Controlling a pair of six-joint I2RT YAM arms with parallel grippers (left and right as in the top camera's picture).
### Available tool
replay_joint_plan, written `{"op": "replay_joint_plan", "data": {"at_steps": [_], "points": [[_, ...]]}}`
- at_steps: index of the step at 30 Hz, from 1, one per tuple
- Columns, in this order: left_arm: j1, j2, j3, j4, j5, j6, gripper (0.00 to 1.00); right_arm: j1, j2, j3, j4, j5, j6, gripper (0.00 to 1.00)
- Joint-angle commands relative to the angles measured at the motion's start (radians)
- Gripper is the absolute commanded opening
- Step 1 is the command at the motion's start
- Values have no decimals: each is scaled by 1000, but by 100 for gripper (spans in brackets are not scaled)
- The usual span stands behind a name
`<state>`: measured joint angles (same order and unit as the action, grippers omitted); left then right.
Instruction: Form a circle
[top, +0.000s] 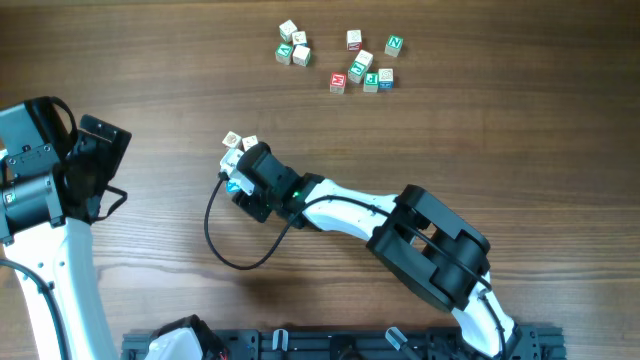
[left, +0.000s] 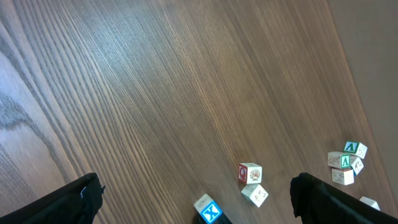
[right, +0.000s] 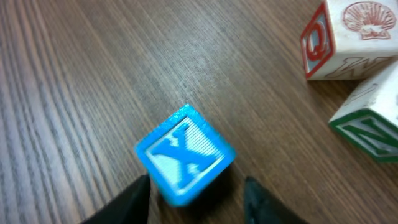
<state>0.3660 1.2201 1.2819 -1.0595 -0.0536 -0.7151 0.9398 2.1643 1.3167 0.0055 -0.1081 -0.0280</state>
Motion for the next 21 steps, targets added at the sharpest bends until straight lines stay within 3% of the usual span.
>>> {"op": "replay_joint_plan", "data": {"at_steps": [1,6,13,15,21], "points": [[-4,4,-5,0,5,12,100,-3,23,-3,24,53,59,40],[-4,4,-5,0,5,12,100,0,23,0,58,105,164,33],[-4,4,-5,0,5,12,100,0,23,2,125,119,320,34],[-4,4,-5,0,5,12,100,0,22,5,129,120,320,39],[-4,4,-5,0,5,12,100,-1,-110,77,-50,168,344,44]]}}
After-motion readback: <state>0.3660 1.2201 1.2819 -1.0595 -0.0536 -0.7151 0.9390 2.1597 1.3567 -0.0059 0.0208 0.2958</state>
